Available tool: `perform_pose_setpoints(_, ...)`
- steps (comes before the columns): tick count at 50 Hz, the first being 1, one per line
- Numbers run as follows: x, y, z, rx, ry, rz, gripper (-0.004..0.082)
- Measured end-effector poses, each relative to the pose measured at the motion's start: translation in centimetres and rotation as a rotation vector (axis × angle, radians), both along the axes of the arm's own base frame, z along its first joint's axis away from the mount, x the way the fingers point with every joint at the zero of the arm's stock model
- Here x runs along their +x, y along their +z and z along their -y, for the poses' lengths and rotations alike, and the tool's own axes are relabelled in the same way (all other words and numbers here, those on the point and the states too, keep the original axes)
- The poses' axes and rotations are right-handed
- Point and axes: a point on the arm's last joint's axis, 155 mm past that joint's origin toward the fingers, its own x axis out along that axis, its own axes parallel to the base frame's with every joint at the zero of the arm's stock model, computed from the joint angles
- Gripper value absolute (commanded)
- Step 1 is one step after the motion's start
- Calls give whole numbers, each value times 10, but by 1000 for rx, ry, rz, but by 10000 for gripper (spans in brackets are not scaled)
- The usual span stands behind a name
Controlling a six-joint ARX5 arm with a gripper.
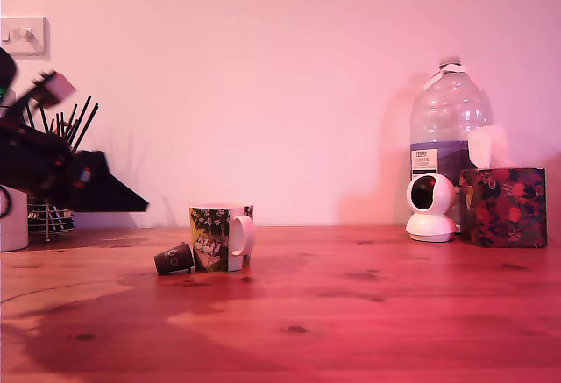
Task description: Pick up the coffee capsules from the table one by one and drop them inside the nearest coffee cup
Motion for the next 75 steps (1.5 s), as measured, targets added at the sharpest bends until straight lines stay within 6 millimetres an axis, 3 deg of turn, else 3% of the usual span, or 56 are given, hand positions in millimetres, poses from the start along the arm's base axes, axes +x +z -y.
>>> perform_pose_setpoints(28,31,-19,23,35,-74,-80,501)
perform_pose_setpoints(57,30,-58,31,81,-105,-193,498)
perform_pose_setpoints(75,30,-61,34,97,-107,-194,474)
